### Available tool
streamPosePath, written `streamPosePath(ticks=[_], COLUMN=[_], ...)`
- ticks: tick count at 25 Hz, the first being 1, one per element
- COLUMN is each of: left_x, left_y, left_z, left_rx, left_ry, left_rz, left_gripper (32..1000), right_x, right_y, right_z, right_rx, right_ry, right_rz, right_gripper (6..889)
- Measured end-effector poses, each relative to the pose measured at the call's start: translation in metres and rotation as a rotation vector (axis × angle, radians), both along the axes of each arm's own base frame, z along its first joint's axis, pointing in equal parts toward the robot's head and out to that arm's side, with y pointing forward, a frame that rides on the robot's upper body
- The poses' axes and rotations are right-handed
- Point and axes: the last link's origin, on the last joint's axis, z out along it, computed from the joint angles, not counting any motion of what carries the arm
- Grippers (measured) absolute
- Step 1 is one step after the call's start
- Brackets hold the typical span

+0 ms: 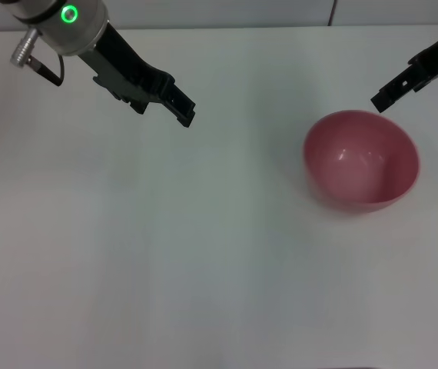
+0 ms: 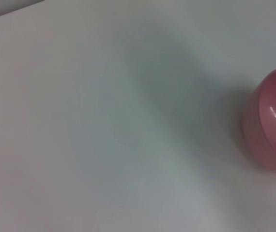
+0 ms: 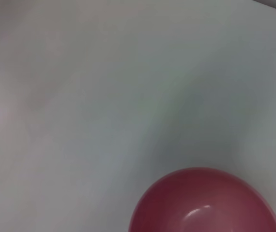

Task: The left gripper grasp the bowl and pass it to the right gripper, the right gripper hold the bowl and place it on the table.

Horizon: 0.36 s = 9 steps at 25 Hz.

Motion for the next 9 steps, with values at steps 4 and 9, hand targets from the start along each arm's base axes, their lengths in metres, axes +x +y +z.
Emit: streamPosePath(ticks=[4, 9], left_x=[0.0002, 0.0001], left_y=[0.0002, 0.0003], left_z=[-0.0001, -0.0001], left_rx=[0.001, 0.002], left_ry=[0.0, -0.001], left_rz=[-0.001, -0.001], left_gripper=[861, 861], right_x=[-0.0004, -0.0047], right_y=[0.0004, 0.0019], right_z=[-0.0001, -0.0001], right_rx=[0.001, -0.001], right_ry=[-0.002, -0.004], right_rz=[0.002, 0.01], right_gripper=[862, 861])
